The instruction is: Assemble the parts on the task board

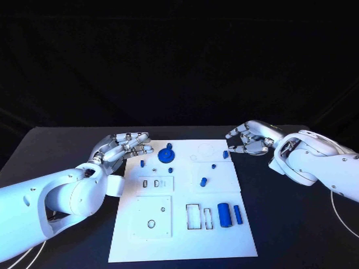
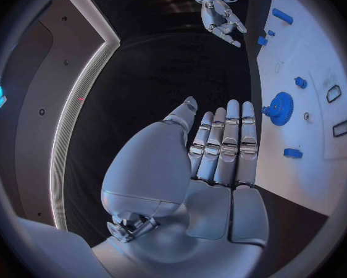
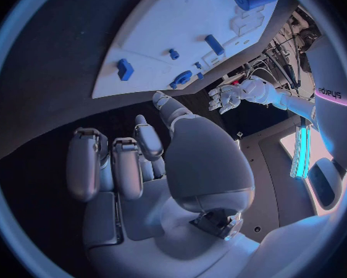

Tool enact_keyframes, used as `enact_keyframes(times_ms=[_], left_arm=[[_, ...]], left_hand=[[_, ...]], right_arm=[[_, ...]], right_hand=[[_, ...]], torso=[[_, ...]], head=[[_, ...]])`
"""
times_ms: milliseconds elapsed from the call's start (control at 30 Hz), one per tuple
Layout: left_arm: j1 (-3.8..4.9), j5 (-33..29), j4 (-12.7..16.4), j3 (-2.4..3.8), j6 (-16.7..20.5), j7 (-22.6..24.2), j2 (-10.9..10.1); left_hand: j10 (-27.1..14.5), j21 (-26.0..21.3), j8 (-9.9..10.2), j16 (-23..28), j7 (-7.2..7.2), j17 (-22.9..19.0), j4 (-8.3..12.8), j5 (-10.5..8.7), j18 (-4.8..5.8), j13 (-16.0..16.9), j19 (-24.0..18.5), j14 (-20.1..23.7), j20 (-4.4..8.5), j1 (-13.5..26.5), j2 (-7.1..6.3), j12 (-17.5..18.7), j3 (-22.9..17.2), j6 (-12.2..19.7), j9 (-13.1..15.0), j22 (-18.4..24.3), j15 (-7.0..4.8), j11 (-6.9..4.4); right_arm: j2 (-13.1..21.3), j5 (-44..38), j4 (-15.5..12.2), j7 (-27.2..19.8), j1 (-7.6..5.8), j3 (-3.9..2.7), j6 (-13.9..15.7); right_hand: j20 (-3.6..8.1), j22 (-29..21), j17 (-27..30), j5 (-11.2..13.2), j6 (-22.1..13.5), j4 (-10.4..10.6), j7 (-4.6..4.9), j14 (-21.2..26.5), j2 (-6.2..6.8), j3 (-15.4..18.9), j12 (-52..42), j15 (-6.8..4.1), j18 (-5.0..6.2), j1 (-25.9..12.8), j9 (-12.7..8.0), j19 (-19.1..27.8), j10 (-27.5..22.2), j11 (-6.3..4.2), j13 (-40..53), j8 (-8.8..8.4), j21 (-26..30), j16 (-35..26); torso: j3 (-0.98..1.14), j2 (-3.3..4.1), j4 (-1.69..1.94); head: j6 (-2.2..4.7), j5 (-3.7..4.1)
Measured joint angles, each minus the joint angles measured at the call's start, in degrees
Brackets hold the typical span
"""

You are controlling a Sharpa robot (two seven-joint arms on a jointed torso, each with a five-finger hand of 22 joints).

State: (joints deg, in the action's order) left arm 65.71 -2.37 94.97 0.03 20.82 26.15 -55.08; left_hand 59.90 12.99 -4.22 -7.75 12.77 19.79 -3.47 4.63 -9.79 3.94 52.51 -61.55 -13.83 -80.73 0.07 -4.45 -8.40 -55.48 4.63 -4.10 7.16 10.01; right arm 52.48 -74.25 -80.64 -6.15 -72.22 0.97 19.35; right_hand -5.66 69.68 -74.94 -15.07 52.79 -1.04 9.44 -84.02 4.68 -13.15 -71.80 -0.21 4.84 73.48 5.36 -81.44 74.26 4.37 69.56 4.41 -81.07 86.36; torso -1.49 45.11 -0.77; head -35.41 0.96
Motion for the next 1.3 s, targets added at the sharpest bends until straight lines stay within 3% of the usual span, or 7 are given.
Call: enact_keyframes(times_ms=[133,267,567,967,1300], left_arm=[[-0.01,0.01,-0.64,0.0,-0.47,0.37,0.04],[-0.03,0.01,-0.75,0.0,-0.8,0.64,0.06],[-0.07,0.02,-0.79,-0.02,-1.09,1.06,0.08],[-0.08,0.02,-0.85,-0.02,-1.11,1.14,0.12],[-0.08,0.02,-0.74,-0.01,-1.1,1.14,0.14]], left_hand=[[0.0,0.0,0.0,0.39,0.0,-0.14,0.0,0.0,0.0,0.0,0.0,0.2,0.0,0.0,0.0,0.0,0.0,0.0,0.0,0.0,0.2,0.0],[-0.21,0.0,0.0,0.67,0.0,-0.57,0.78,0.0,0.0,-0.03,-0.2,0.2,0.2,0.0,0.0,0.0,-0.78,0.0,0.0,0.0,0.2,-0.21],[-0.21,0.0,0.0,0.67,0.0,-0.69,0.78,0.0,0.0,-0.06,-0.2,0.2,0.2,0.0,0.0,0.0,-0.78,0.0,-0.01,0.0,0.2,-0.2],[-0.21,0.0,0.0,0.67,0.01,-0.84,0.78,0.0,0.0,-0.05,-0.2,0.2,0.21,0.0,0.0,0.0,-0.78,0.01,-0.02,0.0,0.2,-0.2],[-0.21,0.0,0.01,0.82,0.01,-0.85,0.78,0.0,0.0,-0.04,-0.2,0.2,0.21,0.0,0.0,0.0,-0.78,0.0,-0.02,0.0,0.2,-0.2]], right_arm=[[-0.18,0.95,2.83,-1.43,0.52,0.0,-0.38],[-1.25,1.46,4.79,-2.2,1.21,-0.02,-0.89],[-4.01,1.56,7.87,-2.69,2.86,0.0,-1.84],[-5.66,1.42,9.37,-2.69,3.56,-0.01,-2.68],[-6.66,1.37,10.7,-2.68,3.66,-0.01,-3.26]], right_hand=[[0.0,0.0,0.0,0.15,0.0,-0.15,0.0,0.0,0.01,-0.15,0.0,0.0,0.0,0.44,0.0,0.0,0.01,-0.01,-0.04,0.0,0.0,0.0],[0.0,-0.03,0.0,0.31,0.0,-0.21,0.0,0.0,0.01,-0.09,0.0,0.0,0.0,0.44,-0.03,0.0,0.01,-0.01,-0.12,0.0,0.0,0.0],[0.0,-0.14,0.01,0.58,0.0,-0.48,0.0,0.0,0.01,-0.14,0.0,0.0,0.0,0.43,-0.06,0.0,0.01,-0.01,-0.18,0.0,0.0,0.0],[0.0,-0.14,0.02,1.01,-0.01,-0.47,-0.01,0.0,-0.3,-0.14,0.0,0.0,-0.01,0.74,-0.05,0.0,0.01,-0.01,-0.07,0.0,0.01,0.0],[0.0,-0.03,0.02,1.01,2.5,-1.0,-0.4,0.0,-0.75,-0.67,0.0,0.0,0.0,1.19,0.26,0.0,0.25,-0.23,0.48,0.9,0.04,-0.01]], torso=[[0.31,-0.2,-0.23],[0.44,-0.26,-0.28],[0.39,-0.22,-0.28],[0.3,-0.2,-0.28],[0.31,-0.2,-0.28]], head=[[0.16,-0.04],[0.17,-0.07],[-0.21,-0.12],[-0.62,-0.27],[-0.83,-0.26]])
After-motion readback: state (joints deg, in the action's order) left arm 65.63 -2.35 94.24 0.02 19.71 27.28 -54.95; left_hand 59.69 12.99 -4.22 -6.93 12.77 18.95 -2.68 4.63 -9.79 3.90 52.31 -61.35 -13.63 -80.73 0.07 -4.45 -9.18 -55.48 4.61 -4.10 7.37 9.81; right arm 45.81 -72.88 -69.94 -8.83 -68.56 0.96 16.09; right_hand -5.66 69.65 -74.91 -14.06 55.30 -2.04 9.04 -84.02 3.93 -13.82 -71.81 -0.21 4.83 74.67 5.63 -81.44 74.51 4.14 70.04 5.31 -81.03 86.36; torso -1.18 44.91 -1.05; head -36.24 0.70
